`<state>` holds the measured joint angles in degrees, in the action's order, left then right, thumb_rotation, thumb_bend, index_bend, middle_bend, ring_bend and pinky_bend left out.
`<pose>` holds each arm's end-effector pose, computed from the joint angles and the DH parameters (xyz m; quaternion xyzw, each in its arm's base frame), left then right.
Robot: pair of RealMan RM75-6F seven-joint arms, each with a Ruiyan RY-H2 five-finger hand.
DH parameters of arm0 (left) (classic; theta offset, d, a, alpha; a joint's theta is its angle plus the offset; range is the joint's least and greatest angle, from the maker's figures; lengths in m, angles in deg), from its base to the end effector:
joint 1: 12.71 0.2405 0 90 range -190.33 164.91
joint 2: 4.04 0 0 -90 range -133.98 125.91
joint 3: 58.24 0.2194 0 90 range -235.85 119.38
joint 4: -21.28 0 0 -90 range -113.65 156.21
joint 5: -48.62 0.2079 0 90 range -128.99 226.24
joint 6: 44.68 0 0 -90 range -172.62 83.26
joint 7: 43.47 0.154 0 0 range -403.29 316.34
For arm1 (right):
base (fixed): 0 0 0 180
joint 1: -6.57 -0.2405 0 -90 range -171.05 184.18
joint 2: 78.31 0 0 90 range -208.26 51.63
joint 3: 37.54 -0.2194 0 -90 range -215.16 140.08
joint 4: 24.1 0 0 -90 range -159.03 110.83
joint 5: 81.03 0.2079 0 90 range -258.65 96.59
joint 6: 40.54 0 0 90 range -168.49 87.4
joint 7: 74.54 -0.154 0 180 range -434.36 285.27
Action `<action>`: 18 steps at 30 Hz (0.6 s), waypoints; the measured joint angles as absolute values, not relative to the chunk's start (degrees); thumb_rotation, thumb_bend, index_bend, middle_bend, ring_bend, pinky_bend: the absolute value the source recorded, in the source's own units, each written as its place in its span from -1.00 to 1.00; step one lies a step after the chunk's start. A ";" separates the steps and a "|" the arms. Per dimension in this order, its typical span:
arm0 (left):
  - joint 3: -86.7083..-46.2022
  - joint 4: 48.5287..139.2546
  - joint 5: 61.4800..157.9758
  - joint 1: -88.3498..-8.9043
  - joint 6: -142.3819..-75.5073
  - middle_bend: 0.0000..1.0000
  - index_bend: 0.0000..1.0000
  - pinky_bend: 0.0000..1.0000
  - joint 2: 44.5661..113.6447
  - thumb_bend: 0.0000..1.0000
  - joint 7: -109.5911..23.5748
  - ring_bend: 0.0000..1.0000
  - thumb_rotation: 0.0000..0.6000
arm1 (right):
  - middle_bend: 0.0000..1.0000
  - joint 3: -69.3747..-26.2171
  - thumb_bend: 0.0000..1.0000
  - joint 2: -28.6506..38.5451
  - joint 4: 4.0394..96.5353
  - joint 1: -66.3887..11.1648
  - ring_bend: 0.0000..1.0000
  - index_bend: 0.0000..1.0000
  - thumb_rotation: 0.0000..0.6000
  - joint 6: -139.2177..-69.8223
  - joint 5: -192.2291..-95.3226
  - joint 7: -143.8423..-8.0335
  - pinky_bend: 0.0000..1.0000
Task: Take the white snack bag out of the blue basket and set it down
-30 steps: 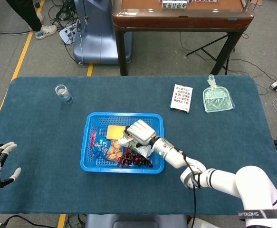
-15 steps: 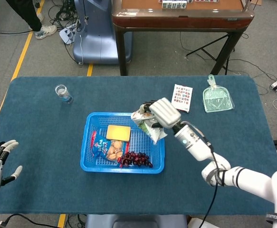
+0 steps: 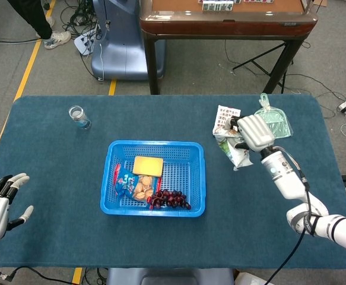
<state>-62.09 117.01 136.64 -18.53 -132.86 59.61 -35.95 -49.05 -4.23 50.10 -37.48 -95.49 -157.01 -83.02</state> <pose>-0.2533 0.1944 0.1503 -0.6082 -0.3298 -0.3985 0.6021 -0.1546 -0.3932 0.0935 0.7021 -0.3438 0.4358 0.4460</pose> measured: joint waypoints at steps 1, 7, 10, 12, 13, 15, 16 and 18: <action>-62.08 117.16 136.71 -18.59 -132.81 -0.58 -0.48 -0.51 59.56 -0.45 -35.80 -0.69 1.00 | -0.02 -48.65 -0.22 -4.08 49.47 -37.33 0.03 0.09 1.00 -95.00 -156.93 -83.07 0.43; -62.00 118.08 137.09 -18.75 -132.76 -0.58 -0.48 -0.51 59.05 -0.45 -35.22 -0.69 1.00 | -0.20 -46.48 -0.39 -1.86 45.07 -36.83 -0.12 -0.09 1.00 -91.27 -156.84 -84.71 0.23; -61.96 118.28 137.07 -18.74 -132.74 -0.58 -0.48 -0.51 58.90 -0.45 -35.02 -0.69 1.00 | -0.35 -45.84 -0.47 -0.89 43.99 -36.85 -0.29 -0.48 1.00 -89.45 -156.93 -86.62 0.01; -61.95 118.39 137.02 -18.71 -132.76 -0.58 -0.48 -0.51 58.86 -0.45 -34.87 -0.69 1.00 | -0.46 -45.57 -0.52 -0.22 43.38 -36.91 -0.40 -0.69 1.00 -88.21 -156.88 -87.61 -0.10; -61.92 118.42 137.01 -18.70 -132.76 -0.58 -0.48 -0.51 58.86 -0.45 -34.83 -0.69 1.00 | -0.53 -45.48 -0.56 0.07 43.21 -36.93 -0.48 -0.80 1.00 -87.79 -156.86 -87.91 -0.17; -61.87 118.44 137.00 -18.72 -132.67 -0.58 -0.48 -0.51 58.83 -0.45 -34.72 -0.69 1.00 | -0.62 -45.31 -0.59 0.27 43.26 -36.97 -0.57 -0.93 1.00 -87.13 -156.89 -88.33 -0.26; -61.87 118.42 136.97 -18.75 -132.61 -0.58 -0.48 -0.51 58.84 -0.45 -34.68 -0.69 1.00 | -0.68 -45.26 -0.61 0.23 43.45 -36.98 -0.61 -0.97 1.00 -87.02 -156.96 -88.42 -0.31; -61.93 118.40 136.92 -18.85 -132.53 -0.58 -0.48 -0.51 58.89 -0.45 -34.65 -0.69 1.00 | -0.79 -45.08 -0.64 -0.23 44.14 -37.00 -0.70 -1.00 1.00 -86.62 -157.28 -88.59 -0.40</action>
